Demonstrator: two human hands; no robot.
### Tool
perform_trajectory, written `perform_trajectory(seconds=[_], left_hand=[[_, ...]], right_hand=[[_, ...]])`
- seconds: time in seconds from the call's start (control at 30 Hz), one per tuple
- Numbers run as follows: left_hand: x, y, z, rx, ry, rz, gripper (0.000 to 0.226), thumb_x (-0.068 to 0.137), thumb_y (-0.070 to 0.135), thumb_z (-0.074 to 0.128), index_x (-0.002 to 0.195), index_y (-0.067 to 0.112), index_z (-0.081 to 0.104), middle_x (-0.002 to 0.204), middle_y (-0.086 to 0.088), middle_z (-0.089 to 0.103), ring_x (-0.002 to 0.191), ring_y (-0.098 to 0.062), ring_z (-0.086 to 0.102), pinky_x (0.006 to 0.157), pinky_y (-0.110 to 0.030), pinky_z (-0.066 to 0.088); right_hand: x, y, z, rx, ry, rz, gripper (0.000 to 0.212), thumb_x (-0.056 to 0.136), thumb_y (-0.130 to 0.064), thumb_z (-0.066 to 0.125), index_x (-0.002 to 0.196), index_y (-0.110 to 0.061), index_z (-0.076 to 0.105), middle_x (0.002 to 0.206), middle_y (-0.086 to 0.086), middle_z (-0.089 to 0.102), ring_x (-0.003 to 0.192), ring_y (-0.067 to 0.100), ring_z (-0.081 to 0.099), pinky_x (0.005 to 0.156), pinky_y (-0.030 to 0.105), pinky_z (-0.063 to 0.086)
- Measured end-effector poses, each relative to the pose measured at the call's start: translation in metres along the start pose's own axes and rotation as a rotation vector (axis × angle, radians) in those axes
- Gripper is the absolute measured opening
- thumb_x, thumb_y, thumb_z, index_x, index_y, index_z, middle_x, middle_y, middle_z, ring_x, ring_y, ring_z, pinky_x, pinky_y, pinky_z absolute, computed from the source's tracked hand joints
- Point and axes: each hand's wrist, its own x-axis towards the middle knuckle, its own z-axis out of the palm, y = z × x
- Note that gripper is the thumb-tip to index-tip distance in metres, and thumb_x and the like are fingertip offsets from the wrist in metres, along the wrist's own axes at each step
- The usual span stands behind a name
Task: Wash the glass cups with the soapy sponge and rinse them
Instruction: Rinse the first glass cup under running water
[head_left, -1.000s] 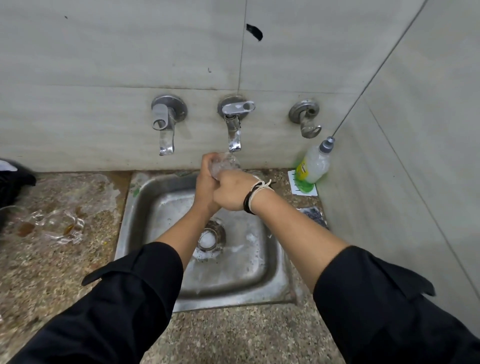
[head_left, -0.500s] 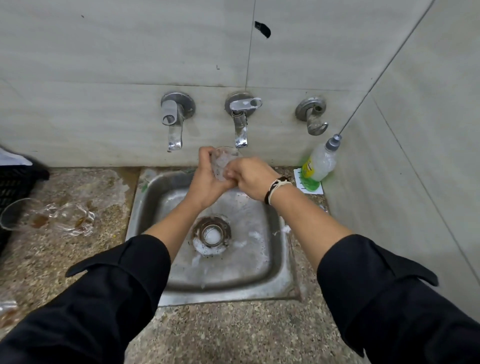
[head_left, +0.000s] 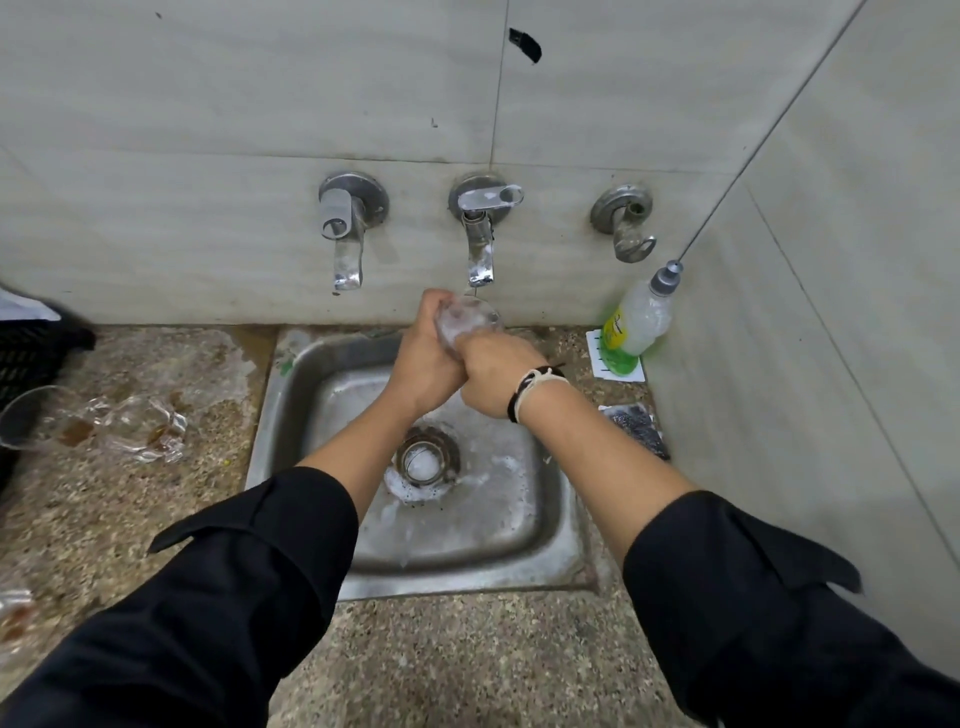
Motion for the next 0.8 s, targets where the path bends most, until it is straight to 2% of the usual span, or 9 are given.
perform_trajectory(seconds=[0.07, 0.17, 0.27, 0.37, 0.47, 0.53, 0.6, 0.7, 0.8], left_hand=[[-0.001, -0.002, 0.002, 0.001, 0.011, -0.004, 0.052, 0.076, 0.02, 0.07, 0.118, 0.013, 0.041, 0.101, 0.005, 0.062, 0.086, -0.004, 0.059, 0.082, -0.037, 0.052], [-0.001, -0.005, 0.002, 0.029, 0.023, -0.008, 0.061, 0.069, 0.033, 0.076, 0.116, 0.019, 0.04, 0.102, 0.004, 0.063, 0.092, -0.016, 0.063, 0.087, -0.047, 0.055], [-0.002, 0.0, 0.006, 0.02, -0.008, 0.005, 0.055, 0.073, 0.029, 0.076, 0.114, 0.022, 0.041, 0.108, 0.005, 0.063, 0.103, -0.021, 0.064, 0.098, -0.054, 0.052], [-0.003, 0.004, 0.008, 0.019, 0.058, 0.004, 0.054, 0.074, 0.03, 0.071, 0.116, 0.015, 0.041, 0.102, 0.005, 0.06, 0.091, -0.012, 0.059, 0.087, -0.042, 0.053], [-0.002, 0.006, 0.015, 0.046, 0.119, -0.047, 0.044, 0.084, 0.014, 0.066, 0.121, 0.014, 0.042, 0.094, 0.01, 0.058, 0.087, -0.013, 0.058, 0.081, -0.035, 0.053], [-0.006, 0.011, 0.021, -0.023, 0.181, -0.048, 0.046, 0.081, 0.035, 0.062, 0.115, 0.012, 0.042, 0.09, 0.011, 0.055, 0.081, -0.008, 0.055, 0.074, -0.024, 0.048], [-0.01, 0.015, 0.025, 0.002, 0.253, -0.044, 0.048, 0.08, 0.051, 0.052, 0.111, 0.016, 0.039, 0.087, 0.011, 0.055, 0.073, -0.001, 0.052, 0.065, -0.022, 0.045], [-0.009, 0.005, 0.032, 0.032, 0.292, -0.079, 0.024, 0.1, 0.019, 0.056, 0.113, 0.018, 0.036, 0.09, 0.012, 0.055, 0.072, 0.004, 0.054, 0.063, -0.013, 0.043], [-0.009, 0.0, 0.031, 0.098, 0.345, -0.074, 0.026, 0.1, 0.006, 0.055, 0.117, 0.015, 0.037, 0.093, 0.013, 0.053, 0.077, 0.002, 0.052, 0.064, -0.005, 0.04]], right_hand=[[-0.001, -0.002, 0.0, 0.003, -0.02, 0.026, 0.035, 0.087, -0.009, 0.051, 0.121, -0.009, 0.058, 0.117, 0.014, 0.065, 0.096, 0.031, 0.061, 0.072, 0.031, 0.04], [-0.004, -0.001, 0.002, -0.019, 0.005, 0.038, 0.035, 0.086, -0.011, 0.053, 0.121, -0.01, 0.059, 0.12, 0.013, 0.064, 0.108, 0.033, 0.062, 0.081, 0.034, 0.047], [-0.006, 0.002, 0.001, 0.002, -0.027, 0.052, 0.033, 0.086, -0.009, 0.051, 0.118, -0.011, 0.059, 0.116, 0.015, 0.066, 0.106, 0.034, 0.063, 0.076, 0.031, 0.043], [-0.006, 0.001, -0.001, 0.029, -0.014, 0.043, 0.035, 0.084, -0.011, 0.051, 0.117, -0.008, 0.061, 0.113, 0.015, 0.066, 0.102, 0.034, 0.063, 0.078, 0.033, 0.048], [-0.003, -0.003, -0.004, 0.061, -0.018, 0.082, 0.036, 0.085, -0.009, 0.051, 0.119, -0.007, 0.061, 0.113, 0.017, 0.067, 0.104, 0.034, 0.063, 0.075, 0.03, 0.043], [-0.002, -0.007, -0.006, 0.067, -0.03, 0.097, 0.035, 0.087, -0.01, 0.05, 0.12, -0.007, 0.06, 0.116, 0.016, 0.066, 0.105, 0.032, 0.063, 0.076, 0.03, 0.042], [-0.001, -0.009, -0.005, 0.062, -0.038, 0.09, 0.032, 0.089, -0.012, 0.05, 0.118, -0.005, 0.061, 0.115, 0.016, 0.066, 0.106, 0.032, 0.063, 0.078, 0.032, 0.044], [-0.001, -0.011, -0.008, 0.094, -0.075, 0.116, 0.034, 0.09, -0.013, 0.047, 0.12, -0.006, 0.062, 0.112, 0.014, 0.068, 0.098, 0.029, 0.062, 0.076, 0.03, 0.045], [-0.002, -0.014, -0.009, 0.106, -0.111, 0.112, 0.03, 0.092, -0.015, 0.045, 0.115, -0.005, 0.062, 0.106, 0.014, 0.067, 0.088, 0.026, 0.058, 0.071, 0.029, 0.042]])
